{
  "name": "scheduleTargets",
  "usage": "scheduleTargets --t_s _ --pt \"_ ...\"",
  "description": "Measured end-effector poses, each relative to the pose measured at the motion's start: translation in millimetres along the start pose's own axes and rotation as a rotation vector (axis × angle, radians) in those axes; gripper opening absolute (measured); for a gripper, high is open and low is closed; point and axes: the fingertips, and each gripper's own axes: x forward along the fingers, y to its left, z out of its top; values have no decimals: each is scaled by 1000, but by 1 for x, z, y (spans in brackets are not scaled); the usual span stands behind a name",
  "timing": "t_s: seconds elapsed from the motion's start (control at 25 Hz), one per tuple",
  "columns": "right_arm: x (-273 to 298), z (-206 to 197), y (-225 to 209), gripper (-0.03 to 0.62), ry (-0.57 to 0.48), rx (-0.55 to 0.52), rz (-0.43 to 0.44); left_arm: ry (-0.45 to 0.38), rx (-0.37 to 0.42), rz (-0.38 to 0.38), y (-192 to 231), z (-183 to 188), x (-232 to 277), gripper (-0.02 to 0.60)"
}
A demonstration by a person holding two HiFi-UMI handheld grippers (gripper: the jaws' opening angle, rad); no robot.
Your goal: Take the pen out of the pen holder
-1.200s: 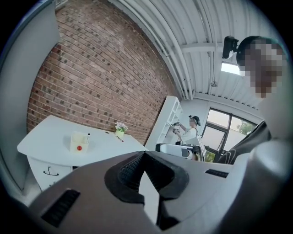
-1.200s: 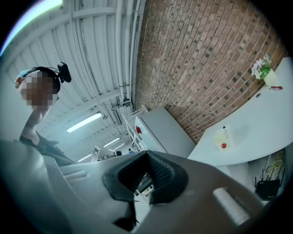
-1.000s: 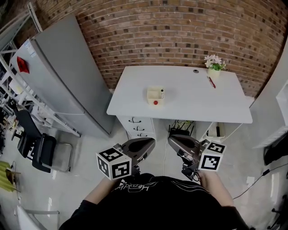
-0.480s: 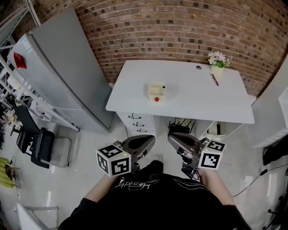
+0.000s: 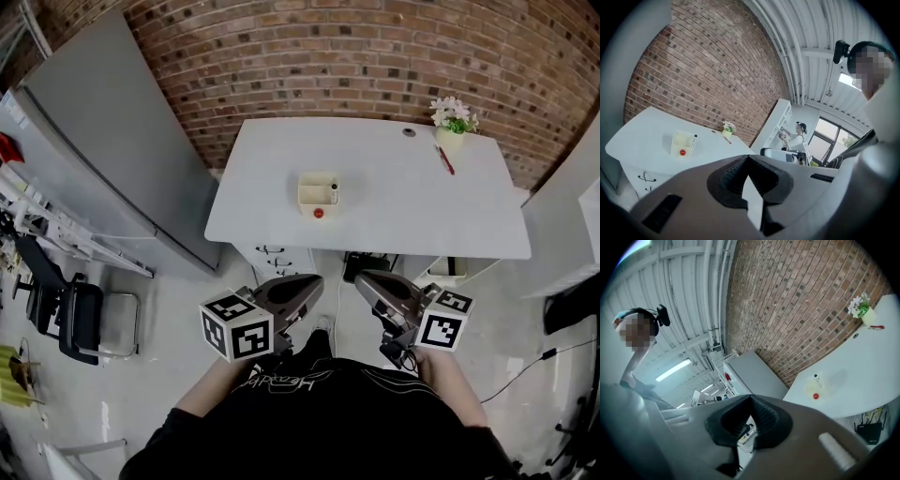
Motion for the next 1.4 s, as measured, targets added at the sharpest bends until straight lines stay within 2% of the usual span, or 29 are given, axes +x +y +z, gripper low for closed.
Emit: scheduleTargets --t_s 0.24,0.88,1.32,1.4 --pt "27 15 -39 3 -17 58 -24 28 -25 -9 42 20 20 3" --pt "87 35 -123 5 41 56 -171 96 -123 -59 135 48 59 3" --pt "105 42 -162 8 96 -68 -272 127 -162 -92 173 55 81 3" --pt "106 45 -170 29 84 -77 -291 131 -166 -96 177 56 85 3"
